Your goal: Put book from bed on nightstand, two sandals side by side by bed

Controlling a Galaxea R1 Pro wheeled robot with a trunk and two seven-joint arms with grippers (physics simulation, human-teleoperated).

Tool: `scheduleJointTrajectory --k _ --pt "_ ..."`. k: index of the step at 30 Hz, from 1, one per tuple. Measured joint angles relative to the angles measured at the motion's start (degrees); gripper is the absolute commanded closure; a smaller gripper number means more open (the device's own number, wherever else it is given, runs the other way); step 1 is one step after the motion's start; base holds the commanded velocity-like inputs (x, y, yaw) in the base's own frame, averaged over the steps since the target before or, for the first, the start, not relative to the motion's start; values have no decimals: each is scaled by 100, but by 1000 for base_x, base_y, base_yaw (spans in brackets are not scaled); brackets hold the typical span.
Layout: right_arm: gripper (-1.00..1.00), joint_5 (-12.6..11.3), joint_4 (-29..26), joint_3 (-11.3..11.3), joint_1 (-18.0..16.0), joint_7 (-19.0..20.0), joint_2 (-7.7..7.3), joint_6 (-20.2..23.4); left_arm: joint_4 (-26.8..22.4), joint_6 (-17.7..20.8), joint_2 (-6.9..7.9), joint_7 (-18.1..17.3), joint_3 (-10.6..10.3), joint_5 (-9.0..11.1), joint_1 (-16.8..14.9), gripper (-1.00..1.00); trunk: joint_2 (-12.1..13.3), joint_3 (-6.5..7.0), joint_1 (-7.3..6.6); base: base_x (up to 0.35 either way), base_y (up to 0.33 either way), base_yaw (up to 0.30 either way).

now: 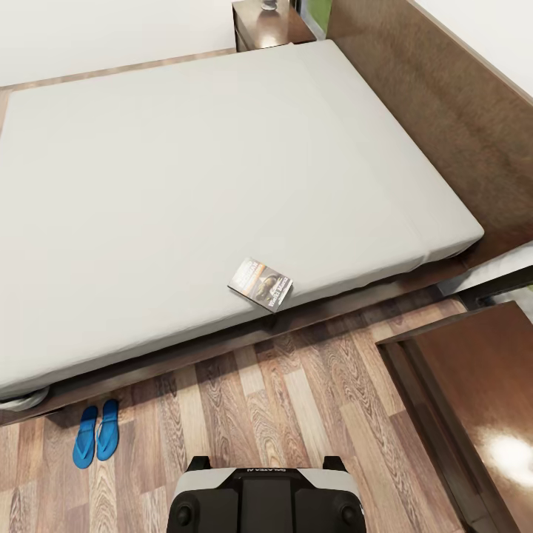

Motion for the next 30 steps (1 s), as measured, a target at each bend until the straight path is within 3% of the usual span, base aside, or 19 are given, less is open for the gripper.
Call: scheduleJointTrajectory --k 17,24,30 --pt "-100 38 0 -14 -876 -37 -1 76 16 -56 -1 8 -3 -1 0 -100 0 0 0 0 0 0" --pt "-100 45 -5 -11 -1161 -61 -15 393 19 -101 -6 9 -7 -4 0 -100 0 0 0 0 0 0" --pt "-100 53 -6 -10 -1417 -67 -118 560 20 -130 -8 9 -10 -8 5 -100 0 0 0 0 0 0"
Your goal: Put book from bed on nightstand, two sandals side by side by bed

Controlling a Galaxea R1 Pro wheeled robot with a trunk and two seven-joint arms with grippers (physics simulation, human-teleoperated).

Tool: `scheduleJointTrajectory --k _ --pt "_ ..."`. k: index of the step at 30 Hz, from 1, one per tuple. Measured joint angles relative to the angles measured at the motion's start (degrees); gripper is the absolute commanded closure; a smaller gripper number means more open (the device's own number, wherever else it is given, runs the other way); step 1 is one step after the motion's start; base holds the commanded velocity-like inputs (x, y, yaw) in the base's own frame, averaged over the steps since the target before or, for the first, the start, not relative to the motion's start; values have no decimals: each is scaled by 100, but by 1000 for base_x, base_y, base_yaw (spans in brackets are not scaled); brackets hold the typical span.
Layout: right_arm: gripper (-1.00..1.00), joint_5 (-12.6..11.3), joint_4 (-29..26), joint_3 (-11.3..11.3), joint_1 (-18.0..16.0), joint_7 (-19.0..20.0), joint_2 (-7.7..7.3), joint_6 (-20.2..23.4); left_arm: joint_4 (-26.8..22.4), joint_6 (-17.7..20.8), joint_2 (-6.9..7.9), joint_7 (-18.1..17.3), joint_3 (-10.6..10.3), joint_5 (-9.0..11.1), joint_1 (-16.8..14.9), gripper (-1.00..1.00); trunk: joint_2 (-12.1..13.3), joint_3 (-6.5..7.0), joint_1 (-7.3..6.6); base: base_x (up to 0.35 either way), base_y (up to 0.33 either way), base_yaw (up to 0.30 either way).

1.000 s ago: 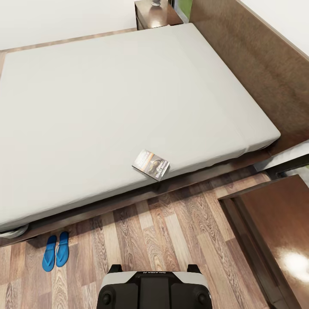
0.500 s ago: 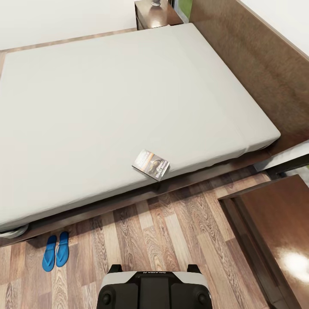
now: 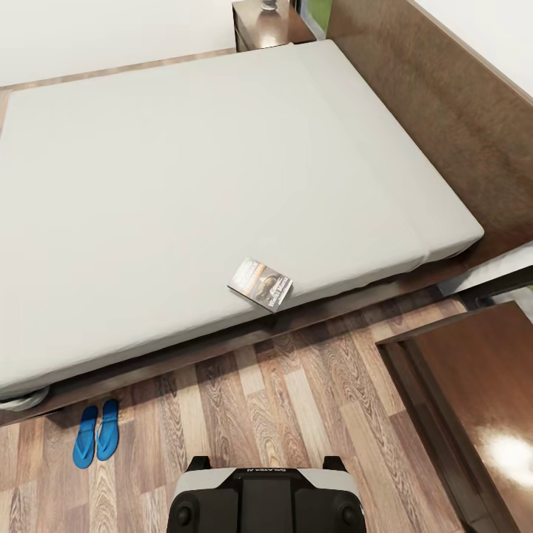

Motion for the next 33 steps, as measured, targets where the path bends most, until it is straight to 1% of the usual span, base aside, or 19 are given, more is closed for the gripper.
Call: scheduleJointTrajectory --k 6,11,15,25,33 --pt "-100 -3 3 14 -243 0 -72 47 0 -8 -1 0 -4 -1 3 -100 0 0 0 0 0 0" --pt "-100 -6 5 7 -359 6 -181 58 0 -10 -1 0 -2 -1 3 -100 0 0 0 0 0 0" --pt "-100 -3 6 5 -487 11 -225 63 0 -10 -1 0 -1 -1 3 -100 0 0 0 0 0 0" --pt "-100 8 2 14 -796 37 -248 71 0 -10 -2 1 -1 -2 4 -100 0 0 0 0 0 0" --pt "-100 14 -3 24 -975 53 -233 139 0 -10 -5 7 -1 -2 4 -100 0 0 0 0 0 0"
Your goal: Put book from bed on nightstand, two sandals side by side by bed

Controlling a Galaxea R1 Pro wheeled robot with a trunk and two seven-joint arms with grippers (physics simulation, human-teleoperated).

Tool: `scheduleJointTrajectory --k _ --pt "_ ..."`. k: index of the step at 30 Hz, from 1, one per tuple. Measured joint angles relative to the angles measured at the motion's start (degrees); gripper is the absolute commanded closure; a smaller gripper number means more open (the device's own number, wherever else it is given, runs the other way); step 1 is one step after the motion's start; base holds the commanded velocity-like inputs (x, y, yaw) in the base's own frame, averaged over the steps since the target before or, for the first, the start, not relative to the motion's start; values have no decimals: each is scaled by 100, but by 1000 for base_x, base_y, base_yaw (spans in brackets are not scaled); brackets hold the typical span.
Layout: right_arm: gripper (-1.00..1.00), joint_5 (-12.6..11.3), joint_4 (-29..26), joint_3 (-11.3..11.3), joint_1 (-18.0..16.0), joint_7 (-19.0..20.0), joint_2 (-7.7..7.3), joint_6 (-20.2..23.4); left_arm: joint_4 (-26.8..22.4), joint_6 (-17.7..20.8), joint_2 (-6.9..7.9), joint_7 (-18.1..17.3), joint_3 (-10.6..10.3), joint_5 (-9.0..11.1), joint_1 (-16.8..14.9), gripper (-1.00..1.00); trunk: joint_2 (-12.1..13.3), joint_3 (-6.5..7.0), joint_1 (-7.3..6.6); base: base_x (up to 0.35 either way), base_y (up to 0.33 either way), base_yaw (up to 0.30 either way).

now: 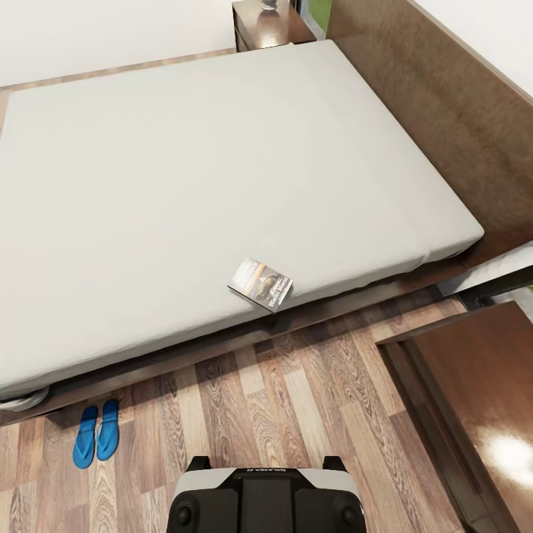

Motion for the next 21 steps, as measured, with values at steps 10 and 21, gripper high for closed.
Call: scheduleJointTrajectory --k 10,21 --pt "-100 1 -123 10 -232 12 25 295 0 0 -4 92 -9 -5 0 -100 0 0 0 0 0 0" --pt "-100 -11 -517 36 -392 28 66 504 0 1 -4 150 -15 -8 0 -100 0 0 0 0 0 0"
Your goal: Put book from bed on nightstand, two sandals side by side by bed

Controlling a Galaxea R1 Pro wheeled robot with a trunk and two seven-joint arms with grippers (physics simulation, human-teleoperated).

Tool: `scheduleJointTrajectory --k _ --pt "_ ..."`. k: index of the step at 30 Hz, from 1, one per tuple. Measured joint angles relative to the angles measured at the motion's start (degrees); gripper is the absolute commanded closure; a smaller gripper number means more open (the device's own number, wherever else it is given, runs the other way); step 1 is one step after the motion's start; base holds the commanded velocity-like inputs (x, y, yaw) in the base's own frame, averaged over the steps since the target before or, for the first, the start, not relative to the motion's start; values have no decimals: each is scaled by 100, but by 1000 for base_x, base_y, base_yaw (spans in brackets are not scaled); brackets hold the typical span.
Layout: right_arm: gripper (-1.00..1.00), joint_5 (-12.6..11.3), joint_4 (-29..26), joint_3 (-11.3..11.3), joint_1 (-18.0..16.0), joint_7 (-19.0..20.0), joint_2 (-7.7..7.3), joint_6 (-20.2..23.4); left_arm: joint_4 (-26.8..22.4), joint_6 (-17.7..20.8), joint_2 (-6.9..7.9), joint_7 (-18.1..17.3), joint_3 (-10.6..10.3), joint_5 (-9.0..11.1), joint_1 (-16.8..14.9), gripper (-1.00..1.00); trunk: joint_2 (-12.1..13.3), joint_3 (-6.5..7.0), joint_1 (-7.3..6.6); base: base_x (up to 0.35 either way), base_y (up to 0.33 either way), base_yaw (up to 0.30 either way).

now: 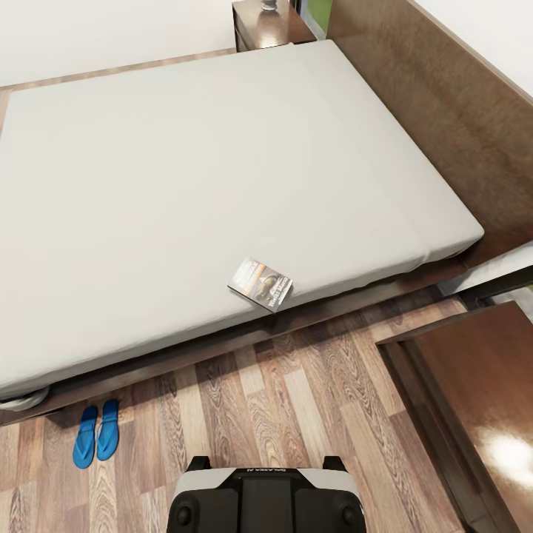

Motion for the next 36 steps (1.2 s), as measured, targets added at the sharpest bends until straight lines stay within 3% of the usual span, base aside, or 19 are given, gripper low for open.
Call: scheduleJointTrajectory --k 9,24,28,36 --pt "-100 2 -243 43 -190 6 96 108 0 6 -3 25 0 -3 -2 -100 0 0 0 0 0 0" --pt "-100 -2 -588 346 -470 19 249 77 0 8 -9 146 -13 -9 0 -100 0 0 0 0 0 0" --pt "-100 -1 -917 489 -489 234 399 99 0 8 -9 150 -14 -9 0 -100 0 0 0 0 0 0" --pt "-100 4 -1187 824 -527 677 503 112 0 8 -4 149 -7 -5 0 -100 0 0 0 0 0 0"
